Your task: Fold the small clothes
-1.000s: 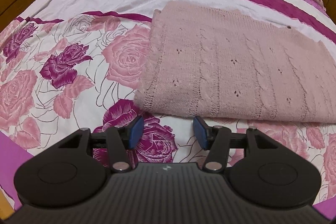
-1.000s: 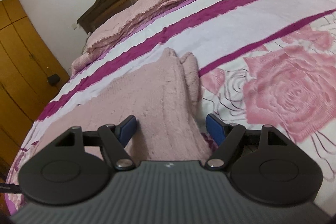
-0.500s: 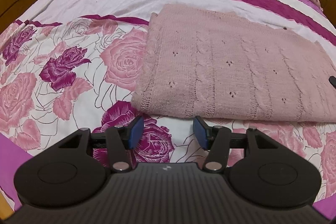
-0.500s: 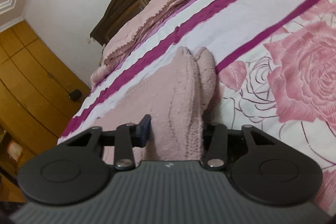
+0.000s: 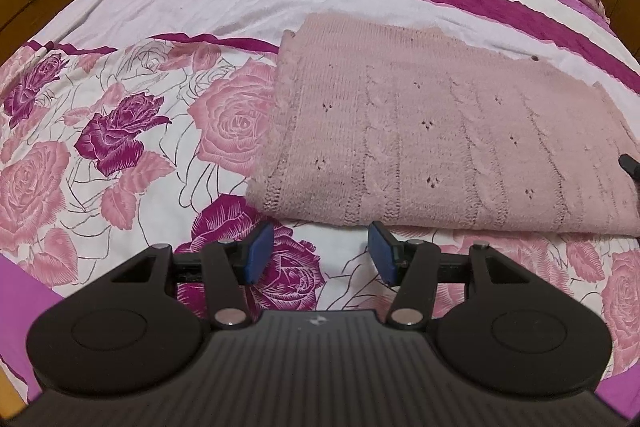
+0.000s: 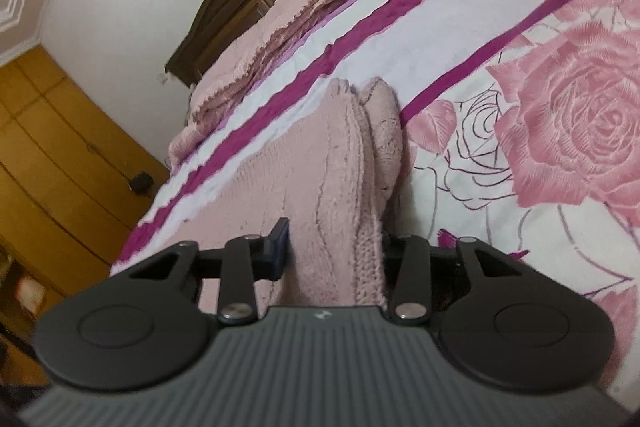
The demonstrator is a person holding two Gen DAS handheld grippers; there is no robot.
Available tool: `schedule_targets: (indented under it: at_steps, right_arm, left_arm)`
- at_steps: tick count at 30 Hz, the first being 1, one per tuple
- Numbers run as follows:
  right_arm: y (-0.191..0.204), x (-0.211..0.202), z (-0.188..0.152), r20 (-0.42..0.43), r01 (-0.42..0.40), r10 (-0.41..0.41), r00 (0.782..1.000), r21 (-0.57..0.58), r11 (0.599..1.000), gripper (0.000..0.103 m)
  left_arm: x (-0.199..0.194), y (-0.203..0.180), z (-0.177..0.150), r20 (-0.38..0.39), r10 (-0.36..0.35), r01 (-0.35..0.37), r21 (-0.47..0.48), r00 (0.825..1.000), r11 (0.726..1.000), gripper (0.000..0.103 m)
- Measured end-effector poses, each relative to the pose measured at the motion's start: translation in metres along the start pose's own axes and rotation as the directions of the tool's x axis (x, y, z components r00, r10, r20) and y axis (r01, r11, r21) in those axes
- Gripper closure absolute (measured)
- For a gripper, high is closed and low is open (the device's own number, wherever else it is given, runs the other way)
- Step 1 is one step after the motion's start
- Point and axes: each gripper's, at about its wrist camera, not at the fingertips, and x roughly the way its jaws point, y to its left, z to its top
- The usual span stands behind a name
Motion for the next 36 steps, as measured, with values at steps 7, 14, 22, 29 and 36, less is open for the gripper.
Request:
schedule_targets:
  at_steps: [7,14,22,29,36]
  right_arm:
    - [0.008,-0.002,0.0,0.02,-0.005,0.005,1.0,-0.008,1.0,0.073]
    - [0.048,-0.009,0.008,0.068,-0.002,0.006,0.998,-0.054,0.999,0.074]
    - [0.106,-0.006,0.012,0.084,0.031,-0.014,0.996,-0.213,0.977,0.074]
    - [0.165,-0.004,0.009,0.072,-0.022,0.048,0.996,-0.328,0.944,0.074]
    - [0.254,0.028,-0.02,-0.045,-0.091,0.079,0.996,-0.502,0.86,0.074]
  left_arm:
    - [-0.006,-0.004,-0.005,0.001,-0.021,0.021,0.025,1.0,0.999,0.043]
    - [-0.02,-0.002,-0.009,0.035,-0.032,0.03,0.068,0.999,0.997,0.043]
    - [-0.028,0.016,-0.01,0.036,-0.045,0.044,0.033,0.998,0.998,0.043]
    - [-0.031,0.043,-0.013,0.041,-0.027,0.028,-0.025,0.999,0.999,0.043]
    - [-0.031,0.07,-0.016,0.048,-0.016,0.02,-0.088,0.999,0.996,0.043]
